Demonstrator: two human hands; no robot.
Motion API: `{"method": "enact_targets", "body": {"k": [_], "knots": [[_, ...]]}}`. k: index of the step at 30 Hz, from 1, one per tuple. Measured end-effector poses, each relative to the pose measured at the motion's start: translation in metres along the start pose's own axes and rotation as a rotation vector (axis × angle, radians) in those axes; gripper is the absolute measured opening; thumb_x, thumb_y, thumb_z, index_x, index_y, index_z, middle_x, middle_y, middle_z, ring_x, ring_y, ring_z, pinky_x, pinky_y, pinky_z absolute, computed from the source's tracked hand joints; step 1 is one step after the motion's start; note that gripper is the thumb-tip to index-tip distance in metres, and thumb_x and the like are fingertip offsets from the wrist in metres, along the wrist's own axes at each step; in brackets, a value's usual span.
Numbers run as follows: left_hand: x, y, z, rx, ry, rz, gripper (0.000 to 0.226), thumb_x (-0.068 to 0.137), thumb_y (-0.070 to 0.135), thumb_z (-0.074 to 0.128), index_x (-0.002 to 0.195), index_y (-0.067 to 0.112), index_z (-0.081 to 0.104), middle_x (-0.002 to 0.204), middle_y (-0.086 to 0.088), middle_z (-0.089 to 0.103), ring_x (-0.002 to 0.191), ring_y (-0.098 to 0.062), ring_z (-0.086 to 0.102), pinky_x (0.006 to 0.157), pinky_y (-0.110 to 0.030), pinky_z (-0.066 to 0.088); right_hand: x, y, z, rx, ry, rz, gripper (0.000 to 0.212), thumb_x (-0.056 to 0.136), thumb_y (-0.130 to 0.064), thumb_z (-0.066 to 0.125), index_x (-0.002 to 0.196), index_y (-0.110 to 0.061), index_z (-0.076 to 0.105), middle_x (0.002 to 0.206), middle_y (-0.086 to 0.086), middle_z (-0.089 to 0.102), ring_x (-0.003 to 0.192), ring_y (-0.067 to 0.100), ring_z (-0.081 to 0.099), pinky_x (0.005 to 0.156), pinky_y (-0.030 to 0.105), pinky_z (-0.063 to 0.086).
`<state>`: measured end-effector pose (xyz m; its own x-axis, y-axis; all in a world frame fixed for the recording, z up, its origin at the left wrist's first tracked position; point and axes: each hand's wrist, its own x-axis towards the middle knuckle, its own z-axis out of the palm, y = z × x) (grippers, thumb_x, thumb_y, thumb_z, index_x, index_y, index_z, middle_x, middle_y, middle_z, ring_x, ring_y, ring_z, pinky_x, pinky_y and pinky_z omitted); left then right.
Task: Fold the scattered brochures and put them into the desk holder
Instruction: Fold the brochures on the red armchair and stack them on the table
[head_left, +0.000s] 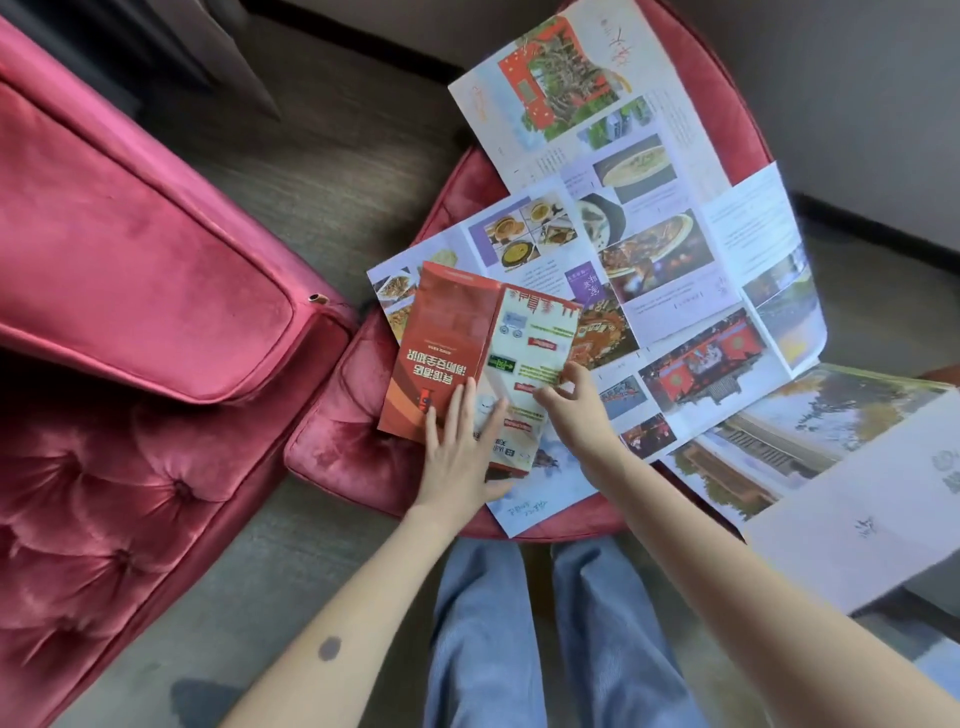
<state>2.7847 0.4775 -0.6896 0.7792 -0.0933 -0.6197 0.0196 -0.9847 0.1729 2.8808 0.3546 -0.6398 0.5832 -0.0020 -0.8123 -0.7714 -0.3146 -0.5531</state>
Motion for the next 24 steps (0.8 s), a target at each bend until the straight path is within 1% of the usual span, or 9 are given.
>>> {"method": "enact_targets", "body": {"k": [2, 4, 6, 9, 12, 15, 17, 19, 24], "knots": [[-0.002, 0.004, 0.003, -0.008, 0.002, -0.015, 0.107, 0.075, 0.063, 0.058, 0.148, 0.027, -0.01, 0.155, -0.019, -0.016, 0.144, -0.032, -0.013, 0.114, -0.054, 0.0, -0.003, 0.006, 0.006, 0.116, 0.057, 0.023, 0.037, 0.089, -0.006, 0.052, 0.122, -0.015, 0.039, 0.116, 0.008, 0.058, 0.088, 0.009, 0.059, 0.067, 0.018, 0.049], [-0.004, 0.003, 0.003, -0.017, 0.007, -0.007, 0.105, 0.075, 0.062, 0.058, 0.149, 0.027, -0.008, 0.155, -0.019, -0.016, 0.145, -0.031, -0.013, 0.115, -0.053, 0.0, -0.003, 0.009, 0.003, 0.196, 0.112, 0.112, 0.053, 0.088, -0.012, 0.056, 0.136, -0.012, 0.032, 0.11, 0.006, 0.055, 0.09, 0.012, 0.058, 0.073, 0.023, 0.047], [-0.005, -0.001, 0.003, -0.028, 0.005, 0.019, 0.1, 0.078, 0.06, 0.058, 0.149, 0.029, -0.005, 0.156, -0.017, -0.015, 0.145, -0.029, -0.013, 0.115, -0.051, 0.002, -0.003, 0.013, -0.005, 0.165, 0.067, 0.13, 0.038, 0.088, -0.015, 0.058, 0.124, -0.012, 0.047, 0.103, 0.006, 0.058, 0.083, 0.012, 0.059, 0.068, 0.021, 0.049], [-0.008, -0.004, -0.005, -0.035, -0.011, 0.074, 0.089, 0.08, 0.056, 0.058, 0.149, 0.031, 0.008, 0.158, -0.014, -0.008, 0.146, -0.025, -0.007, 0.116, -0.046, 0.005, -0.011, 0.013, -0.012, -0.123, -0.051, -0.026, 0.004, 0.086, -0.011, 0.06, 0.087, -0.014, 0.06, 0.089, 0.005, 0.061, 0.073, 0.015, 0.058, 0.059, 0.023, 0.047], [-0.017, -0.005, -0.02, -0.135, 0.03, 0.123, 0.075, 0.083, 0.047, 0.06, 0.146, 0.03, 0.023, 0.157, -0.01, 0.008, 0.145, -0.021, 0.006, 0.116, -0.039, 0.007, -0.018, 0.013, -0.017, -0.193, -0.055, -0.093, 0.008, 0.087, -0.006, 0.053, 0.087, -0.006, 0.061, 0.094, 0.005, 0.067, 0.078, 0.016, 0.062, 0.059, 0.022, 0.05], [-0.029, 0.004, -0.049, -0.454, 0.229, 0.024, 0.07, 0.084, 0.031, 0.065, 0.144, 0.024, 0.031, 0.154, -0.006, 0.02, 0.142, -0.022, 0.021, 0.115, -0.035, 0.016, -0.034, 0.0, -0.031, 0.029, -0.06, -0.122, 0.017, 0.087, -0.006, 0.049, 0.099, -0.001, 0.06, 0.094, -0.005, 0.072, 0.085, 0.006, 0.067, 0.067, 0.024, 0.055], [-0.036, 0.017, -0.077, -0.782, 0.386, -0.103, 0.076, 0.08, 0.022, 0.072, 0.144, 0.016, 0.03, 0.154, -0.008, 0.022, 0.142, -0.02, 0.022, 0.115, -0.034, 0.022, -0.052, -0.014, -0.046, 0.183, -0.086, -0.177, 0.022, 0.085, -0.009, 0.048, 0.09, -0.018, 0.068, 0.089, -0.012, 0.072, 0.083, 0.002, 0.066, 0.067, 0.018, 0.052], [-0.044, 0.03, -0.106, -0.962, 0.474, -0.108, 0.086, 0.075, 0.019, 0.076, 0.143, 0.013, 0.025, 0.154, -0.007, 0.02, 0.143, -0.017, 0.016, 0.115, -0.032, 0.022, -0.068, -0.026, -0.065, 0.331, -0.089, -0.184, 0.029, 0.078, -0.011, 0.047, 0.076, -0.029, 0.07, 0.085, -0.012, 0.072, 0.084, 0.009, 0.065, 0.072, 0.026, 0.05], [-0.061, 0.073, -0.171, -1.199, 0.249, 0.083, 0.099, 0.064, 0.055, 0.073, 0.138, 0.051, 0.008, 0.145, 0.035, 0.012, 0.135, 0.017, 0.012, 0.105, -0.001, 0.018, -0.103, -0.057, -0.109, 0.568, -0.157, -0.277, 0.033, 0.066, -0.011, 0.043, 0.087, -0.017, 0.068, 0.099, 0.006, 0.069, 0.096, 0.023, 0.063, 0.085, 0.043, 0.051]]}}
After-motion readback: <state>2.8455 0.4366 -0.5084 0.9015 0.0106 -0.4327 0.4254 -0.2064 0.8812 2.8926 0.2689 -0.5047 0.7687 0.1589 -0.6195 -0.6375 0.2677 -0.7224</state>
